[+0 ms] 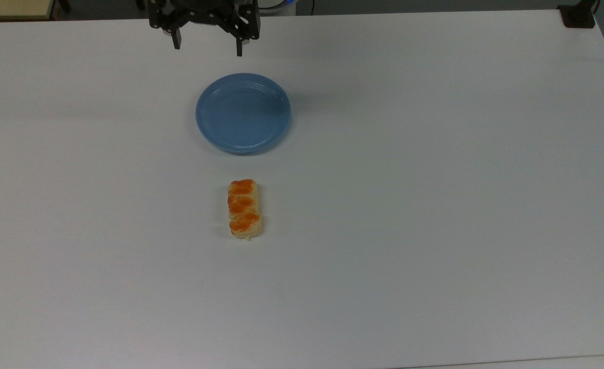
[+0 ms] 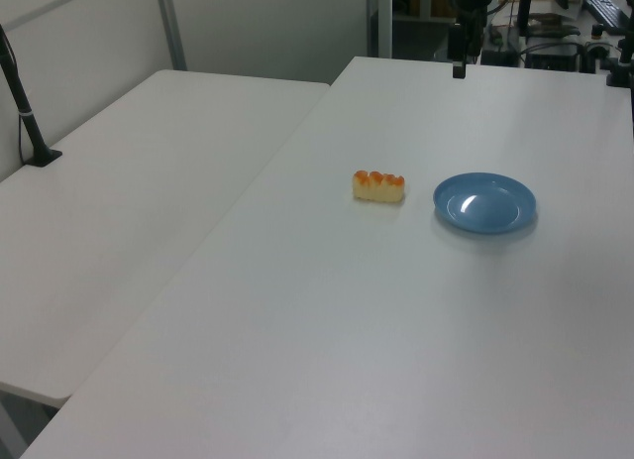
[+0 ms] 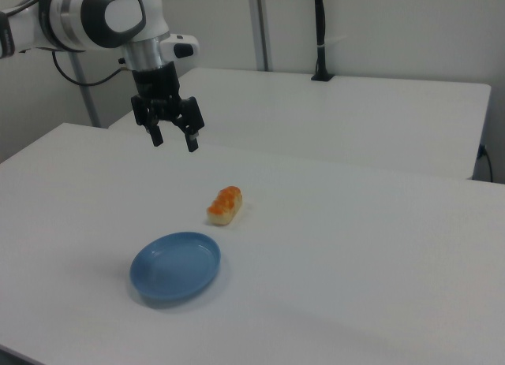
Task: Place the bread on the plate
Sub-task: 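Move the open gripper down over the orange-topped bread roll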
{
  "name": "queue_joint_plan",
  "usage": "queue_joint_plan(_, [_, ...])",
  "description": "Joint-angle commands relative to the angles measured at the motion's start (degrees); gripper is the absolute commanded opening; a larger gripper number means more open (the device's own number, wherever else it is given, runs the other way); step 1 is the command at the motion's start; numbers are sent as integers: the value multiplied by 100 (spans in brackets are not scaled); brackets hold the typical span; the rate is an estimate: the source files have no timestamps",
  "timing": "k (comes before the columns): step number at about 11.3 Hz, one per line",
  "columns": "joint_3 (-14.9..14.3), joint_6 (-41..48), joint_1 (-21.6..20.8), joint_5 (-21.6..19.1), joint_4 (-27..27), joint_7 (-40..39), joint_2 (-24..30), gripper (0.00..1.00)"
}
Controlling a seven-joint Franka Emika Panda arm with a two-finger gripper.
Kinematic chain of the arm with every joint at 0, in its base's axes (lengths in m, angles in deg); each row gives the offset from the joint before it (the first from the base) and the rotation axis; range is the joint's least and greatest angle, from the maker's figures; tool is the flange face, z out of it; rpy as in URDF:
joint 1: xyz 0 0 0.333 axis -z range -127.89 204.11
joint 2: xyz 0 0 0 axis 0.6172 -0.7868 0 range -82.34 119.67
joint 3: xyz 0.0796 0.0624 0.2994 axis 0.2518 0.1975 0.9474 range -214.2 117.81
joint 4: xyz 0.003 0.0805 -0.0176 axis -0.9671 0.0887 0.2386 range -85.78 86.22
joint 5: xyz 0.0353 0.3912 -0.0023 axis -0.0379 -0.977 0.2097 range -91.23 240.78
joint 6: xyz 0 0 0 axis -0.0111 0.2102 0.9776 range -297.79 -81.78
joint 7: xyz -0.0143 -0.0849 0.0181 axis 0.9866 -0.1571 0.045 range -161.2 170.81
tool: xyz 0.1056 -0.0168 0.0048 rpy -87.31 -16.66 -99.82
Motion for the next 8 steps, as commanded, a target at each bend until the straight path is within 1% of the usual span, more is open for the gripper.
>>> queue_joint_plan(1, [-54,44,-55,-77,85,50,-8,100])
queue_joint_plan(4, [-54,193,-46,-77,15,41,-9,100])
queue_joint_plan(8, [-72,185,-29,-77,-38,41,-18,100])
